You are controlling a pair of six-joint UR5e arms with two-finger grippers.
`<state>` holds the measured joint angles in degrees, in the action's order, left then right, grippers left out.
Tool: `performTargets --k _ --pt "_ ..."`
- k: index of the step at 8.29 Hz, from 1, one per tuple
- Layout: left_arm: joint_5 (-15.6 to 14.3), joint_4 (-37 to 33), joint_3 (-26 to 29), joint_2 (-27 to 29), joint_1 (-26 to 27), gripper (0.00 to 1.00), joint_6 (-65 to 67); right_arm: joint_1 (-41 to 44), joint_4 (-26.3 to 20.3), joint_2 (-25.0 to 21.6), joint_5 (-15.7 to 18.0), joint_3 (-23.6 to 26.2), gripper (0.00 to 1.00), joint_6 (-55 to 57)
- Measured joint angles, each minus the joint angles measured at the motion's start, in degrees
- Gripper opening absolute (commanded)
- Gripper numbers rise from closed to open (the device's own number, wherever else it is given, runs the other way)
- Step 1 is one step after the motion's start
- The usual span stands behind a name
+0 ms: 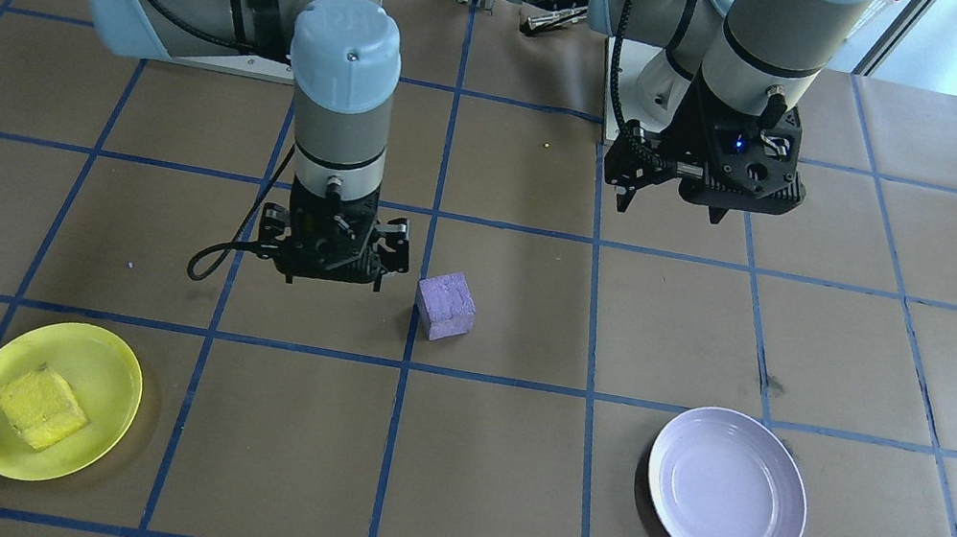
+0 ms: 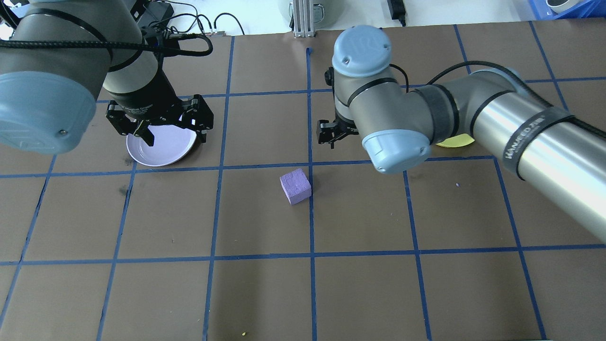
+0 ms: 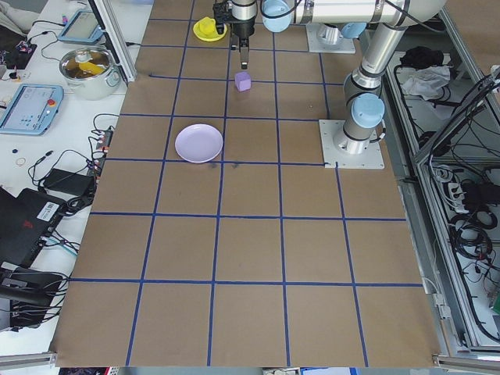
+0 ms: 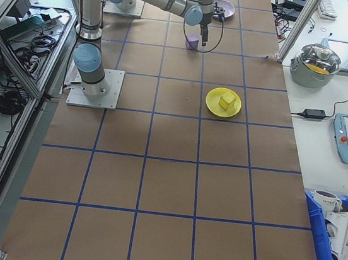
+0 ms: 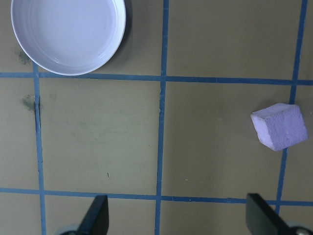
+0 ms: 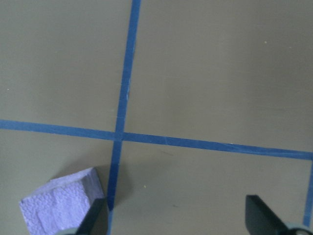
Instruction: Sort blocks by color into plates
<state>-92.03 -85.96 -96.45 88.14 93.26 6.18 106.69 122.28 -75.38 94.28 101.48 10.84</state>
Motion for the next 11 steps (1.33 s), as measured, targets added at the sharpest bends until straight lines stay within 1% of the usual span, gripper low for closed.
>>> performTargets --k 2,3,5,6,7,8,10,11 --pt "0.3 0.2 0.0 0.6 0.0 1.00 2.0 -6.8 -6.7 -5.0 -0.3 -0.1 1.00 -5.9" --pt "1.0 0.2 0.1 1.6 0.2 1.00 6.1 -10.3 -10.2 -8.0 -0.3 -0.1 1.00 -9.2" --pt "5.1 1.3 0.5 4.6 1.0 1.00 15.1 -16.4 -18.1 -14.3 -0.5 -0.4 1.00 -14.2" --pt "6.5 3.4 0.5 6.2 2.5 1.00 18.9 -17.9 -22.3 -16.6 -1.6 -1.2 1.00 -15.2" --pt "7.1 6.0 0.4 8.4 5.0 1.00 22.7 -18.5 -27.1 -17.8 -2.9 -2.9 1.00 -15.5" --pt "7.3 9.2 0.3 11.1 8.0 1.00 26.3 -18.7 -30.4 -18.3 -3.4 -4.1 1.00 -15.5" --pt "7.5 15.4 0.2 16.9 13.6 1.00 30.9 -18.8 -32.8 -18.7 -3.9 -4.9 1.00 -15.5" --pt "7.5 16.7 0.0 19.0 15.6 1.00 31.6 -18.8 -33.1 -18.7 -4.0 -5.0 1.00 -15.5"
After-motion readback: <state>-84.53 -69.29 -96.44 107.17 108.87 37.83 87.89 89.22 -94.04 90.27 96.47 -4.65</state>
